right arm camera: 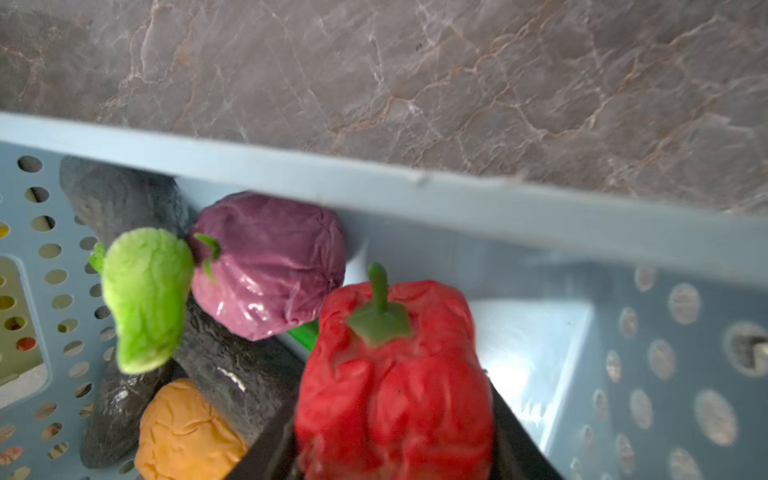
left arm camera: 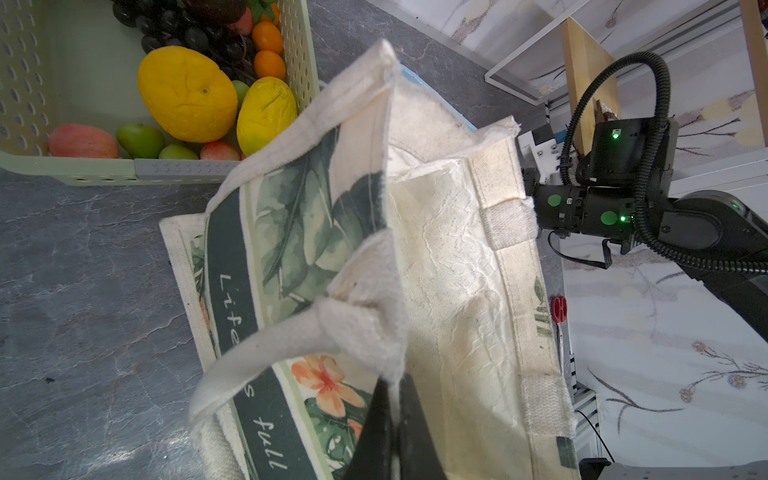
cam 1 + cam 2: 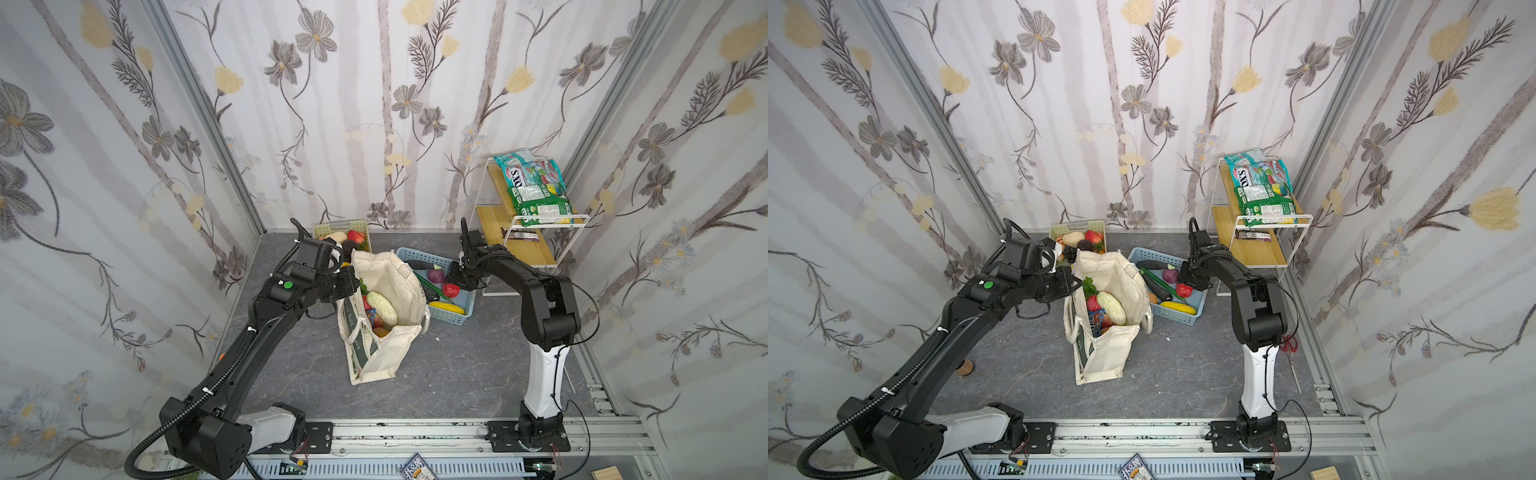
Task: Place the food into the grocery bag and tie it
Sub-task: 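Close the right gripper on the red pepper and lift it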
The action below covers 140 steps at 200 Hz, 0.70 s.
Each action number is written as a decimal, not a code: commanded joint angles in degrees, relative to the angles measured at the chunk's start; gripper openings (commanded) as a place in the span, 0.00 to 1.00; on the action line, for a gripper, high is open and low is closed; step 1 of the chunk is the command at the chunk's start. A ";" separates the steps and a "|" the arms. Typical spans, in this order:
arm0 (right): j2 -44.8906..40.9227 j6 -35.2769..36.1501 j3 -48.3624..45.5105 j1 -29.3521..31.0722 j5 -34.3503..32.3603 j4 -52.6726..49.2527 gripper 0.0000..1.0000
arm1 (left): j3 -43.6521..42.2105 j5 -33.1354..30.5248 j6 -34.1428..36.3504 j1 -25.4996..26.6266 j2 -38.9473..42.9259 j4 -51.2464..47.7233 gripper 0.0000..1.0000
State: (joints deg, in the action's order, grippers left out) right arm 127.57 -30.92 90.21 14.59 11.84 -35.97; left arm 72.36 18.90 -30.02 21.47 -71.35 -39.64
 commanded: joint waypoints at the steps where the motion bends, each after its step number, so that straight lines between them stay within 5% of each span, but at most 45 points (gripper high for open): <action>1: -3.26 -0.18 -3.25 0.20 1.83 1.82 0.51 | -0.09 0.31 -0.15 0.01 0.17 3.00 0.00; 140: -20.27 -0.45 -8.12 0.34 7.67 3.34 0.51 | -0.50 0.88 -0.30 -0.03 0.25 3.33 0.00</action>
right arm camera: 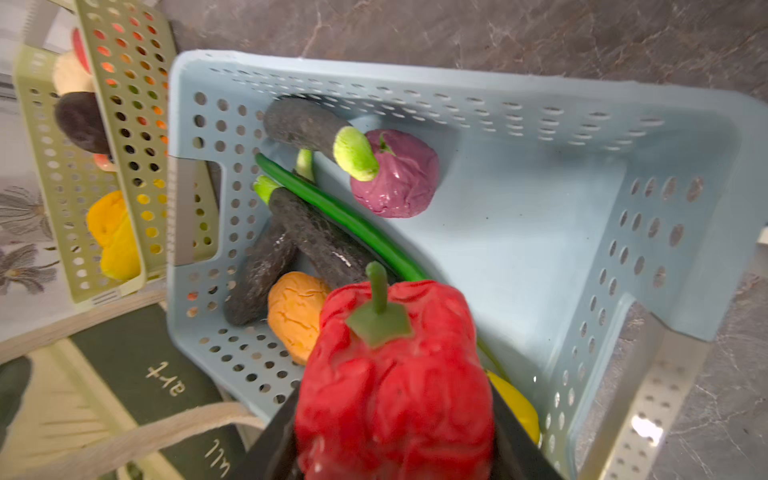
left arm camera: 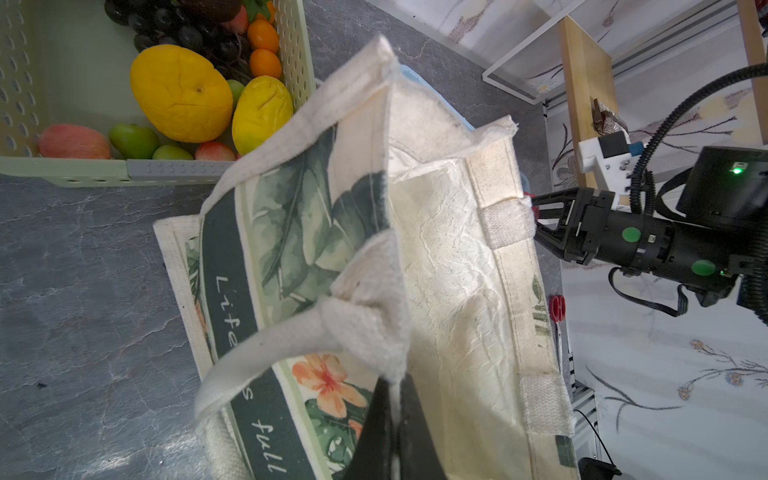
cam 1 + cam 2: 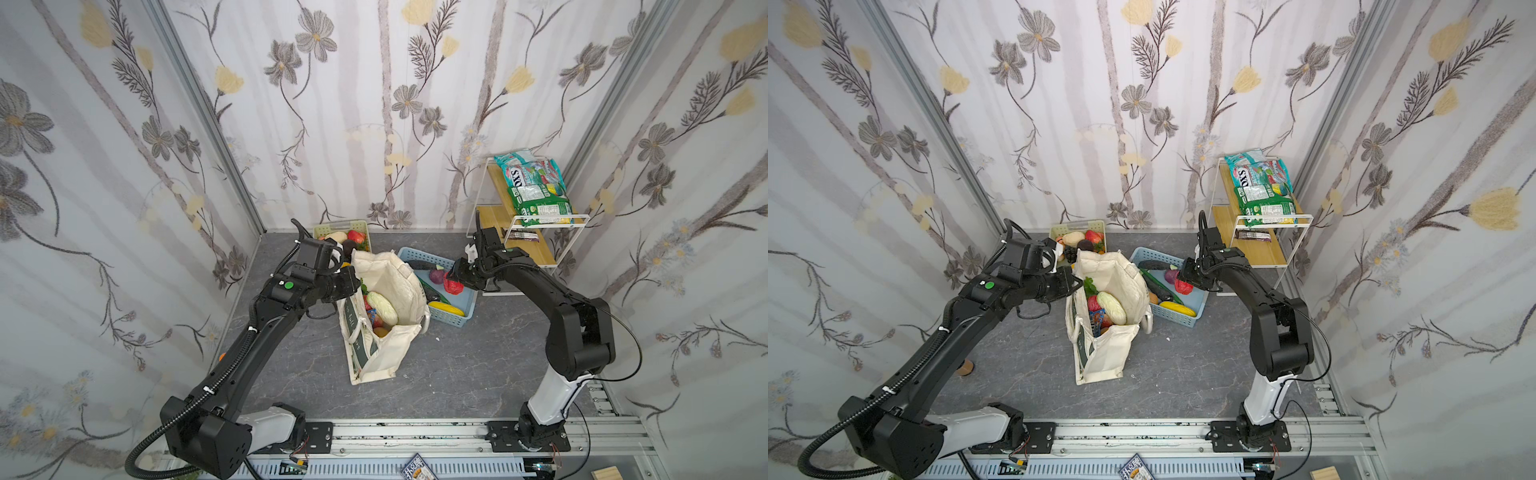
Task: Place the food into the grocery bag and tie it
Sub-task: 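Close the right gripper on the red pepper and lift it, then carry the red pepper over the tote bag opening with the right gripper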
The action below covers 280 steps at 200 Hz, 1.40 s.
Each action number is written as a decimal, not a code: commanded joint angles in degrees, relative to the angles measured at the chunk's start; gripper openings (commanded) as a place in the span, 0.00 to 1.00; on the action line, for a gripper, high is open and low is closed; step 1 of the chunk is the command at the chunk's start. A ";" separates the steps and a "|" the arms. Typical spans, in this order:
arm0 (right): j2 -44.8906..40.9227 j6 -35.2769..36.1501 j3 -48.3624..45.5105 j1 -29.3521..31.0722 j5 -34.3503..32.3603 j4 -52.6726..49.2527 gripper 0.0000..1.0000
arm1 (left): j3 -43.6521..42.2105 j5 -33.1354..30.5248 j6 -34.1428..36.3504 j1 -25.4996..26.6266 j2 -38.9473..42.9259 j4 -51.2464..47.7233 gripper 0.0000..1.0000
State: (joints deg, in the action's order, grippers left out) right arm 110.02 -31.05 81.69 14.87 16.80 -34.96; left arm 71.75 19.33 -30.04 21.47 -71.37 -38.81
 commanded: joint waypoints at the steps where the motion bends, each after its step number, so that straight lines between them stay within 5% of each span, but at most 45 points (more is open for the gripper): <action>1: -2.89 -0.28 0.45 0.11 2.85 2.34 0.51 | 0.09 0.44 -0.28 -0.03 0.27 2.55 0.00; 184: -9.66 2.71 7.87 14.11 20.38 10.43 0.51 | 2.43 2.01 1.04 -0.03 -3.68 3.21 0.00; 280: -5.91 8.05 7.30 20.25 21.16 7.82 0.52 | 3.23 2.25 1.39 -0.03 -4.56 2.95 0.00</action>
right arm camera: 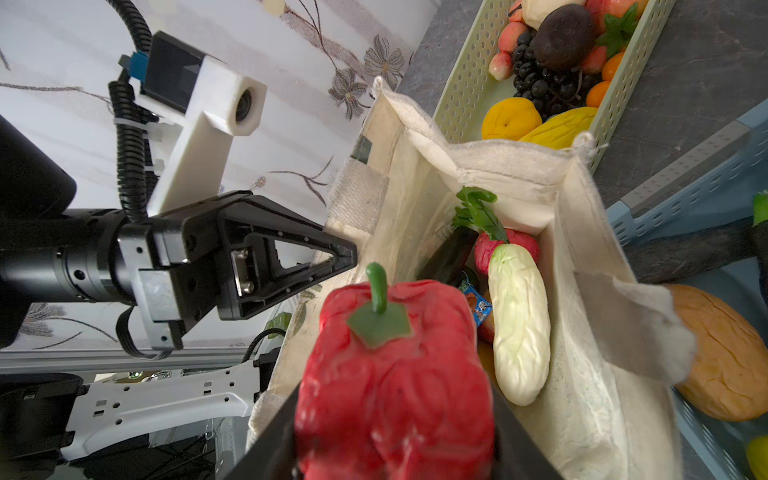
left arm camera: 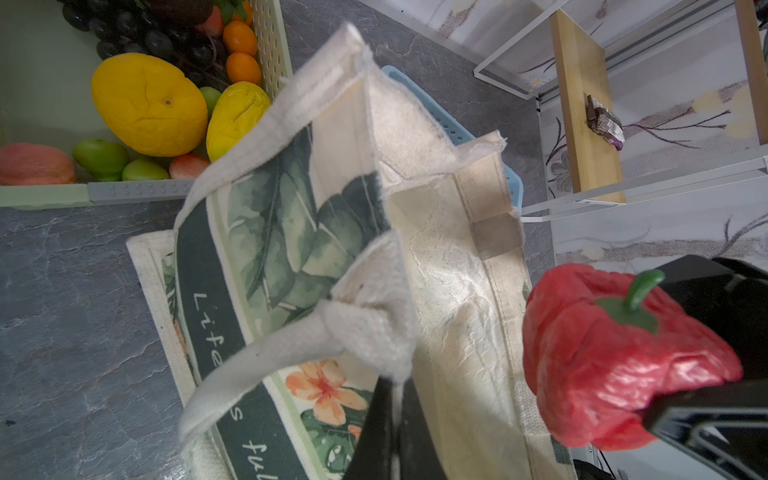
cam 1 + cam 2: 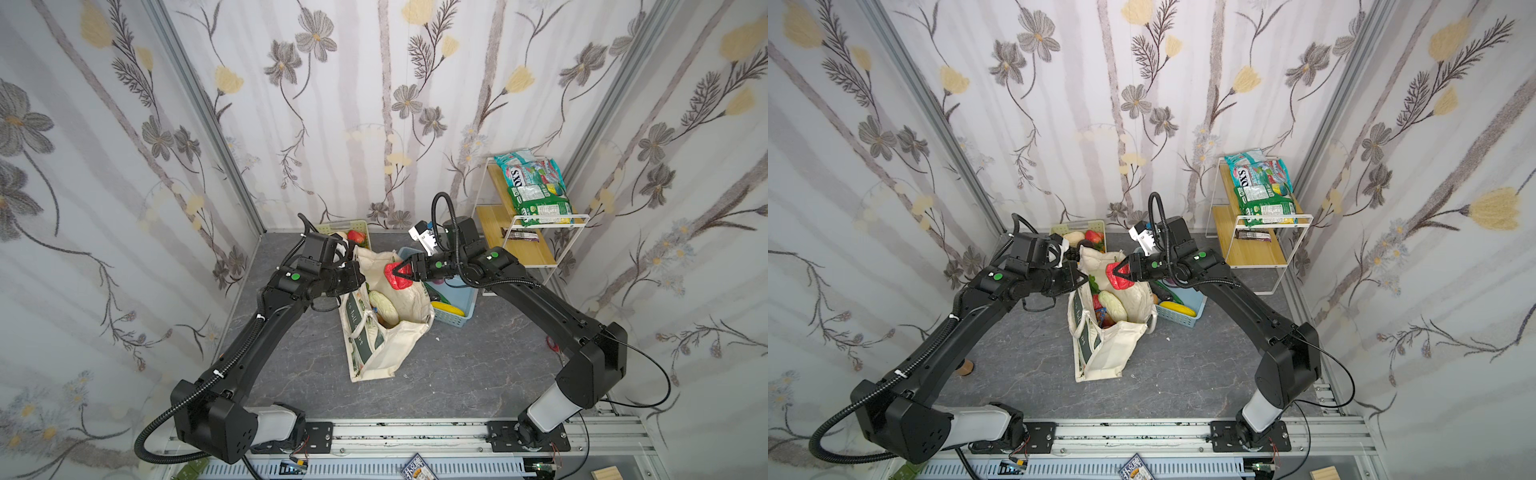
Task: Place the food into the grocery bag and tie it
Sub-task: 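Carry the red pepper over the tote bag opening with the right gripper, then lower the red pepper into the tote while the left gripper holds the handle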
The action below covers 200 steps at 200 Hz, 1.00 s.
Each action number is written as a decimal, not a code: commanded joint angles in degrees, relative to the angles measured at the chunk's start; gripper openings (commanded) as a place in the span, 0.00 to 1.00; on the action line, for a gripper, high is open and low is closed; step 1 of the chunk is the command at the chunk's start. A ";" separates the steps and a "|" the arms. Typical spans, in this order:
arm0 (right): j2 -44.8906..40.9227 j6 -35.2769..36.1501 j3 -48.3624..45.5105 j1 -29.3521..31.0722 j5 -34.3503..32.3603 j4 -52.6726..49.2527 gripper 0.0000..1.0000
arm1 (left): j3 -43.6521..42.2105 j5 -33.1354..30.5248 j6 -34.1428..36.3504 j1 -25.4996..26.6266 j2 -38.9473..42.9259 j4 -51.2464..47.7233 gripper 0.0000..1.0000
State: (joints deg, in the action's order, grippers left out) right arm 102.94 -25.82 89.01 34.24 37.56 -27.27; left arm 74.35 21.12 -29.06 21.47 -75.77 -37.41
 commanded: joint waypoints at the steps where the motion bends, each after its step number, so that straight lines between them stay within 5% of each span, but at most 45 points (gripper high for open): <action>1: 1.24 2.94 -0.04 0.90 0.40 0.03 0.52 | 0.67 0.43 0.41 -0.03 -0.17 1.55 0.00; 200: 11.39 9.44 -0.37 10.15 -13.38 -6.49 0.52 | 0.37 0.45 -0.20 0.49 0.36 2.78 0.00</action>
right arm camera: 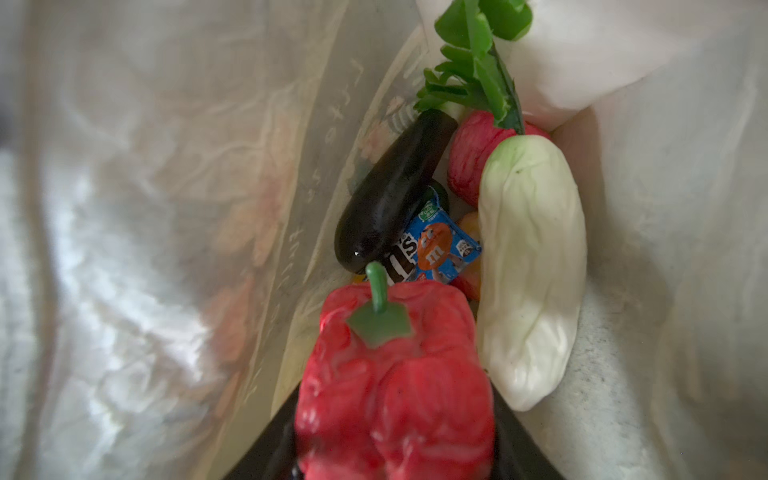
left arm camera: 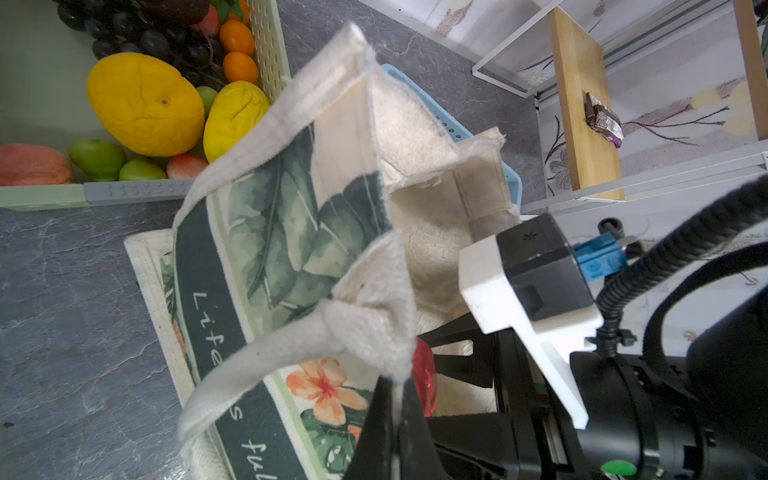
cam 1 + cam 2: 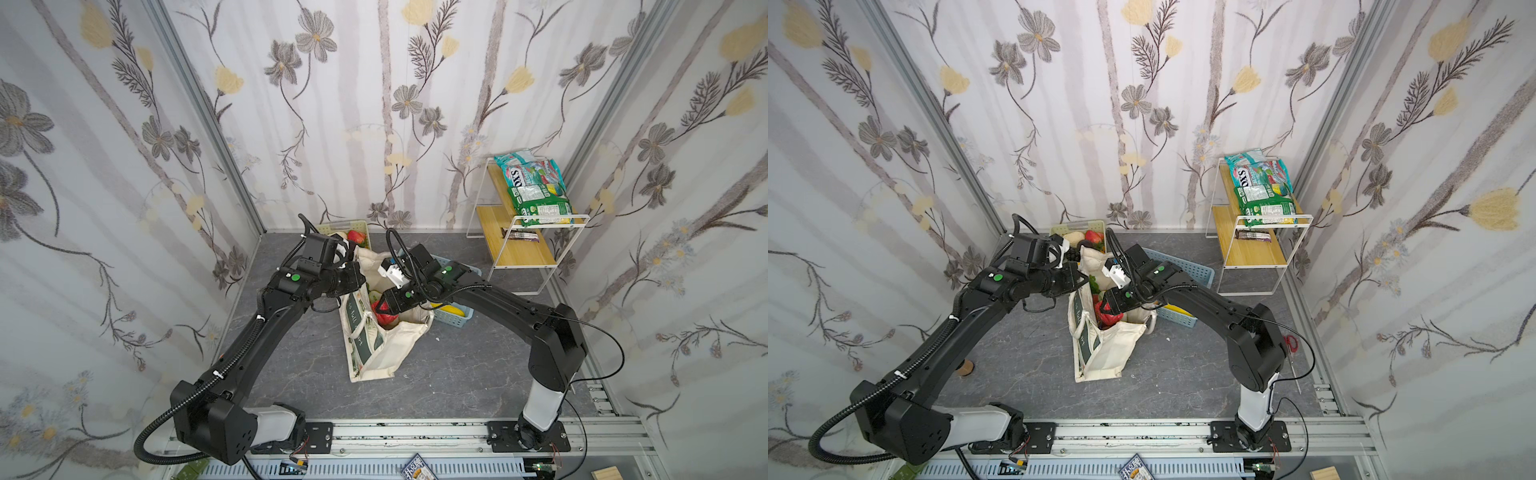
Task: Place the food into the grocery bag and tie it
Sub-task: 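Lower the red pepper into the tote while the left gripper holds the handle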
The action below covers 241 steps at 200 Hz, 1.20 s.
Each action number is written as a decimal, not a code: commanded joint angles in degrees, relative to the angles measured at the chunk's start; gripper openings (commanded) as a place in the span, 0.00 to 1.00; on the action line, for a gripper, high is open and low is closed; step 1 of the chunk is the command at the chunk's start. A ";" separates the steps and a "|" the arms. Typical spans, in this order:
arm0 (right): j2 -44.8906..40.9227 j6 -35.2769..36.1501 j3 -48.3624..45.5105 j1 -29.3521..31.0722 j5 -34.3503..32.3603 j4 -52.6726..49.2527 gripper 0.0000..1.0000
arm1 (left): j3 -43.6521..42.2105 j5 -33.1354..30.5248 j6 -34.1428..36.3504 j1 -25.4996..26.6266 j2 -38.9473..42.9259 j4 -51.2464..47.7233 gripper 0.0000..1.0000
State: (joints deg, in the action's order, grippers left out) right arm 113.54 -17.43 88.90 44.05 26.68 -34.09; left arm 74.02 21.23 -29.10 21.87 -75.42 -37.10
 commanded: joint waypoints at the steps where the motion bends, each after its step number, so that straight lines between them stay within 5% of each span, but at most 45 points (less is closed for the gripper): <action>1: 0.84 1.02 -0.33 0.38 -2.59 0.33 0.52 | 0.69 0.32 -0.16 0.14 0.01 2.47 0.00; 163: 7.99 -4.83 -1.19 2.62 -7.20 2.32 0.54 | -0.67 2.41 0.21 0.55 0.14 4.48 0.00; 241: 8.13 -5.94 -1.11 2.71 -7.69 1.69 0.69 | -1.92 2.29 0.01 0.50 1.32 4.66 0.00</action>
State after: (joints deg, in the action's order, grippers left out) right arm 122.28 -22.74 87.96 46.92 21.85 -31.07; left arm 72.55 23.33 -29.12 22.44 -74.78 -34.65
